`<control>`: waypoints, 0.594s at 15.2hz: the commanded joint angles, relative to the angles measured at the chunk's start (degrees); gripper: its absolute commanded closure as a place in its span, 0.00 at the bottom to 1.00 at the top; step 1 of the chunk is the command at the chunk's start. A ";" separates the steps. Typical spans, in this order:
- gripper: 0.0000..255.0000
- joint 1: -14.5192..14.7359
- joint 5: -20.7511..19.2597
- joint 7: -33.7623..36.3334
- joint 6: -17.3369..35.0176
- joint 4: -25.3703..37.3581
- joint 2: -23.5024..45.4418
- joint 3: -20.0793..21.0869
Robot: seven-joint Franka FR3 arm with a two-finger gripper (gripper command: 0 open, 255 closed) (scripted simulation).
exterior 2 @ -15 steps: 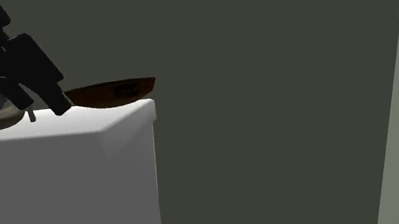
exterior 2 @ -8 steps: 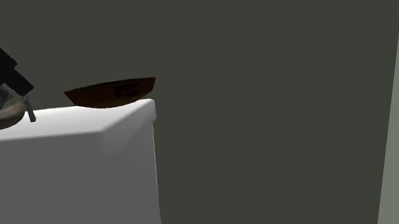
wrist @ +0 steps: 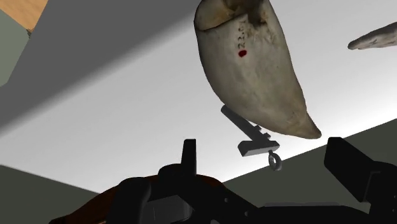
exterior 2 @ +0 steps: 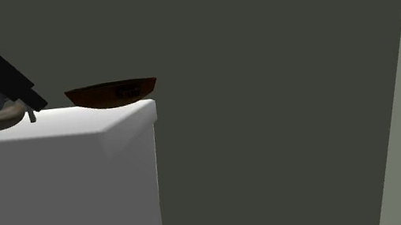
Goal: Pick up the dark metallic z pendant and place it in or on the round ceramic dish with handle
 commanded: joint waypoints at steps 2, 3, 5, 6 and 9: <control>0.00 -0.21 0.07 -0.03 0.54 -0.41 -0.07 0.11; 0.00 -0.21 0.07 -0.04 0.54 -0.41 -0.07 0.11; 0.00 -0.21 0.07 -0.04 0.54 -0.41 -0.07 0.11; 0.00 -0.21 0.07 -0.04 0.54 -0.41 -0.07 0.11; 1.00 -0.21 0.07 -0.04 0.53 -0.41 -0.07 0.11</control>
